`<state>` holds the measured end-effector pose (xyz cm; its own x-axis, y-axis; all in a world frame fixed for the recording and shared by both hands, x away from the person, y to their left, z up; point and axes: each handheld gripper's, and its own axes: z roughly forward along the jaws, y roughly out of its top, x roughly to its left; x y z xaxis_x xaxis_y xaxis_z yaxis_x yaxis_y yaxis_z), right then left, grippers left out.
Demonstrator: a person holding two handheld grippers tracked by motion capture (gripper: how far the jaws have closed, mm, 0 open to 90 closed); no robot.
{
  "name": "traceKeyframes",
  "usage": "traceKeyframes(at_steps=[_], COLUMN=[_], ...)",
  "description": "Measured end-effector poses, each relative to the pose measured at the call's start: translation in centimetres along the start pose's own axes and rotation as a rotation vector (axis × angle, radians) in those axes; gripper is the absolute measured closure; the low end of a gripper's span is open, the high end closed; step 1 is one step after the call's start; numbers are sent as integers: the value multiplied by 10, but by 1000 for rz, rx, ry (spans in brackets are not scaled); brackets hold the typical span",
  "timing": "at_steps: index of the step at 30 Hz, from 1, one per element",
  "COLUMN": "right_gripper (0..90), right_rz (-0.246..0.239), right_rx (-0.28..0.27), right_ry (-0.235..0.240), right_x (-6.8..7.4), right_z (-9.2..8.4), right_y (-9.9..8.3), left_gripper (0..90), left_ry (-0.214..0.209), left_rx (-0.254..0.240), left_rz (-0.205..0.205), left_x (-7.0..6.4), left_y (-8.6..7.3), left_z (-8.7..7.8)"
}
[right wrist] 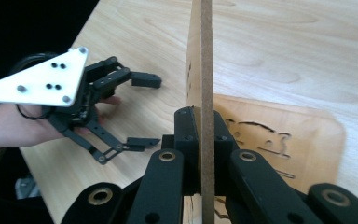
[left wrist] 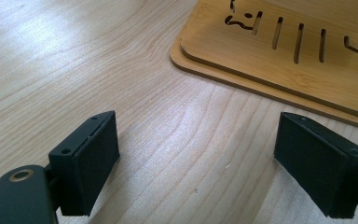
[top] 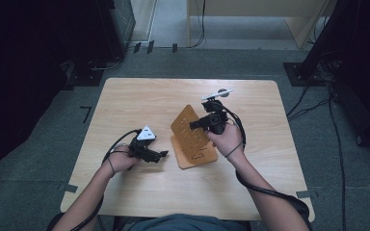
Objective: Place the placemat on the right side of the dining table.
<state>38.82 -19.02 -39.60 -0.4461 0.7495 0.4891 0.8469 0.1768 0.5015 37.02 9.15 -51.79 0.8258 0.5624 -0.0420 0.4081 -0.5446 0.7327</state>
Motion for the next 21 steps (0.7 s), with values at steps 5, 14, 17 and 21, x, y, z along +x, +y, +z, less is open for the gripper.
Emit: traceKeyframes(at_steps=[5, 14, 17, 21], right_gripper=[875, 875, 875, 875], right_rz=[-35, -66, -79, -76], right_rx=[-11, -18, -20, -24], right_ry=[-62, -133, -173, -187], right_x=[0, -2, -5, -9], right_z=[-4, -7, -8, -9], right_y=[0, -1, -1, -2], left_gripper=[129, 129, 129, 129], left_ry=[0, 3, -2, -3], left_rx=[1, 2, 0, 0], left_rz=[0, 3, -2, -3], left_x=[0, -1, 0, 0], left_y=[0, 0, 0, 0], left_z=[0, 0, 0, 0])
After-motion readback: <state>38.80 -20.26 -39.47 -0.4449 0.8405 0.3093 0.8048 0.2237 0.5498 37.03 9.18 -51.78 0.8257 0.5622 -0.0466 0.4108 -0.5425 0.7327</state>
